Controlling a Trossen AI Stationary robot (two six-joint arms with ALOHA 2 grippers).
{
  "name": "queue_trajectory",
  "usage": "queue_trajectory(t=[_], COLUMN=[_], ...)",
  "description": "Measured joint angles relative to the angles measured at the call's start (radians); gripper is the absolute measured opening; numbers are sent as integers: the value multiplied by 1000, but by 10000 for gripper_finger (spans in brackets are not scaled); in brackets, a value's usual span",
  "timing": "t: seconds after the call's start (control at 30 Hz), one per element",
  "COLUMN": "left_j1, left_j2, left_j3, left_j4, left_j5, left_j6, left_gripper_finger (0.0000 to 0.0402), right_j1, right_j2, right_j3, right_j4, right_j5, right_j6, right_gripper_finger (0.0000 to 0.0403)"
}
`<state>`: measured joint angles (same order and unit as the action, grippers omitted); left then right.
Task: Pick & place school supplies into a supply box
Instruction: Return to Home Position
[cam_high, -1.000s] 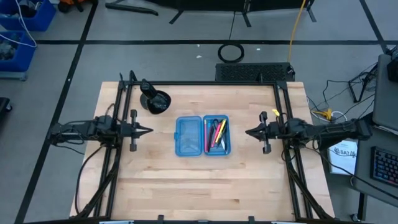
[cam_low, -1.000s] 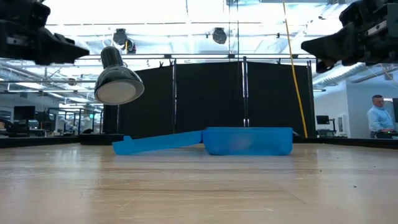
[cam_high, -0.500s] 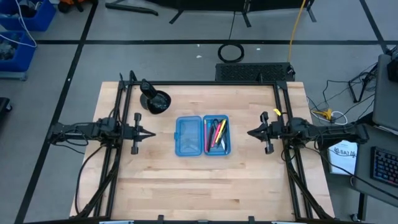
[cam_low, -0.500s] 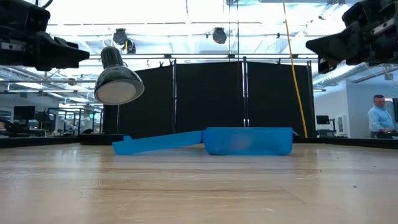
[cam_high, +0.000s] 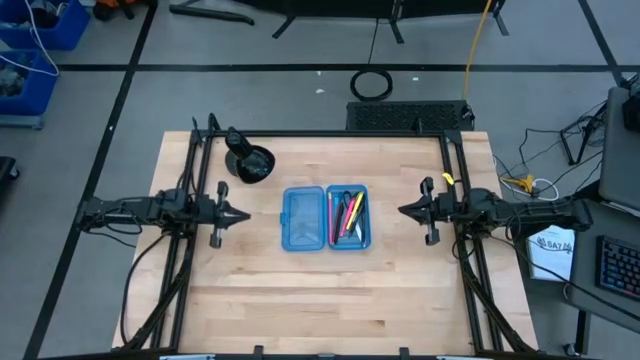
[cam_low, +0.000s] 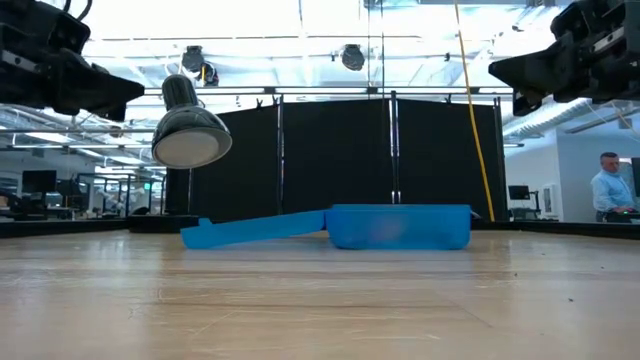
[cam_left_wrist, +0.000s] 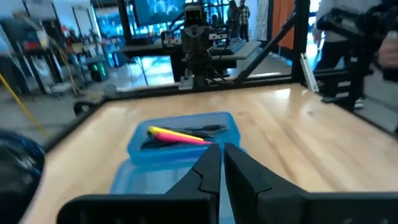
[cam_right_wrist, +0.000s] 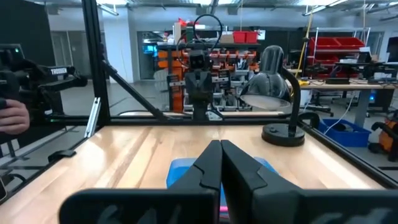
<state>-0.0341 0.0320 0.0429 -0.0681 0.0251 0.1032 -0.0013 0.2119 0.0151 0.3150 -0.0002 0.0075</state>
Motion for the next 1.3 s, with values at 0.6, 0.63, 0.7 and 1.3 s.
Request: queue_trajectory(t=[0.6, 0.63, 0.7, 1.3], left_j1=[0, 0, -1, 0], left_j2=[6, 6, 6, 6], left_j3=[-2, -2, -2, -2], left_j4=[18, 18, 18, 19], left_j5=[0, 0, 0, 0], left_j6=[-243, -243, -243, -242], left_gripper_finger=[25, 29, 36, 45], right_j1=[0, 0, 0, 0], right_j2=[0, 0, 0, 0], right_j3=[0, 0, 0, 0], right_j4=[-6, -7, -6, -6], right_j5=[0, 0, -1, -1], right_j6=[0, 0, 0, 0], right_gripper_finger=[0, 0, 0, 0])
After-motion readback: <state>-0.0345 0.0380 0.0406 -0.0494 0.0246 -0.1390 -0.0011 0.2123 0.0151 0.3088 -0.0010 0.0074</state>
